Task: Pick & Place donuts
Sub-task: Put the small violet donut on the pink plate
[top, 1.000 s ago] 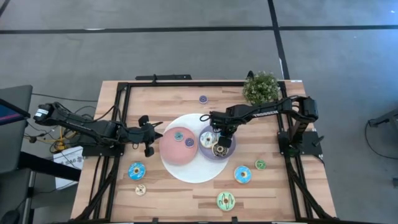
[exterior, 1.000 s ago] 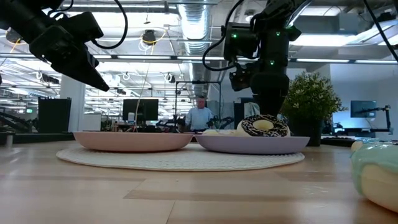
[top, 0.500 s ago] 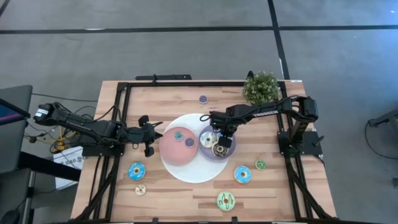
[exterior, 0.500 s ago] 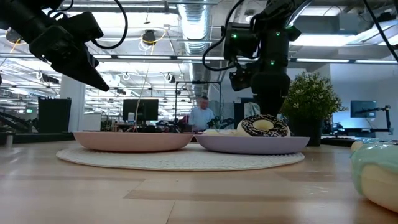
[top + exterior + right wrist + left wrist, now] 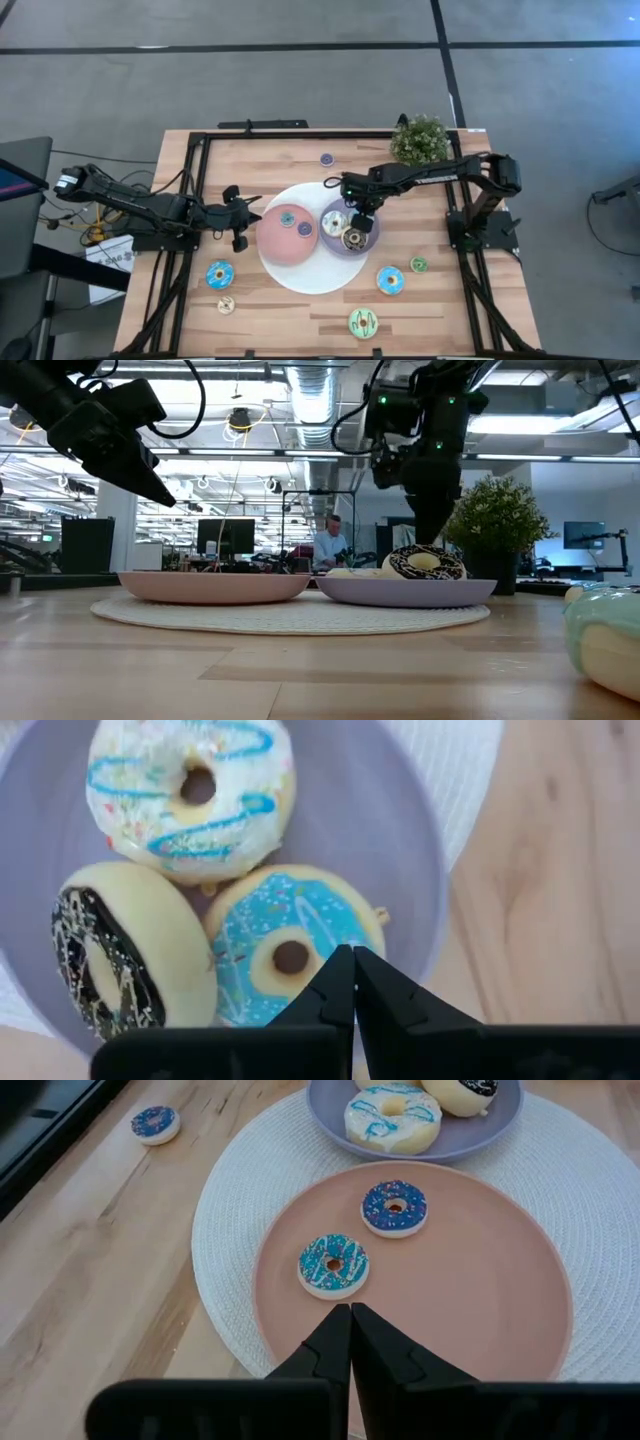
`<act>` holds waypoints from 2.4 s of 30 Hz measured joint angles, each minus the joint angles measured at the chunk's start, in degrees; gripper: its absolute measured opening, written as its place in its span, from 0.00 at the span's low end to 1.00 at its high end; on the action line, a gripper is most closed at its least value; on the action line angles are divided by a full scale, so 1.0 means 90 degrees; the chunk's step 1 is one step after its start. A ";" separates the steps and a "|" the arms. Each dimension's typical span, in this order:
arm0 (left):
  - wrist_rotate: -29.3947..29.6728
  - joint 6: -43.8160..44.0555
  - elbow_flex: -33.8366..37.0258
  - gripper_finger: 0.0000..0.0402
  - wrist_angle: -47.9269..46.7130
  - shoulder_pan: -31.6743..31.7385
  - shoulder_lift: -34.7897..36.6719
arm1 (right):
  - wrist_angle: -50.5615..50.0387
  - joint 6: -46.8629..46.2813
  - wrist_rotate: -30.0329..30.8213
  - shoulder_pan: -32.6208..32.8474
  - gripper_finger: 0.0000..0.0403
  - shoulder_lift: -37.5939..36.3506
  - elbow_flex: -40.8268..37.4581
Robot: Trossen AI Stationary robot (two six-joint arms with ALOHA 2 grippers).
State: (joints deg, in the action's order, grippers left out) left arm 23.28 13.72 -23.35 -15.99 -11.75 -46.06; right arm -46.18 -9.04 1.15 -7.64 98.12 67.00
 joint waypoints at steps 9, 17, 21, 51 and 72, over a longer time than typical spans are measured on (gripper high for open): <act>0.0001 0.0002 -0.0002 0.01 0.0000 0.0000 -0.0001 | 0.0663 0.0033 0.0221 -0.0018 0.00 -0.0282 0.0000; 0.0001 0.0005 -0.0002 0.01 0.0005 0.0000 0.0000 | 0.2443 -0.0066 0.0201 -0.0383 0.11 -0.0280 0.0000; 0.0001 -0.0017 -0.0002 0.01 0.0006 0.0000 0.0000 | 0.3397 -0.0104 0.0199 -0.0614 0.28 -0.0279 0.0000; -0.0059 -0.0073 -0.0002 0.01 0.0000 0.0000 -0.0002 | -0.1371 -0.2011 -0.0376 -0.2290 0.82 0.4426 0.6024; -0.0172 -0.0129 -0.0002 0.01 -0.0007 0.0000 -0.0002 | -0.1836 -0.1985 -0.1659 -0.2531 0.52 0.4770 0.6504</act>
State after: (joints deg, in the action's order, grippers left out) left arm 21.74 12.55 -23.38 -16.05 -11.75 -46.09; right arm -62.71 -26.90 -13.78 -30.42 141.05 125.54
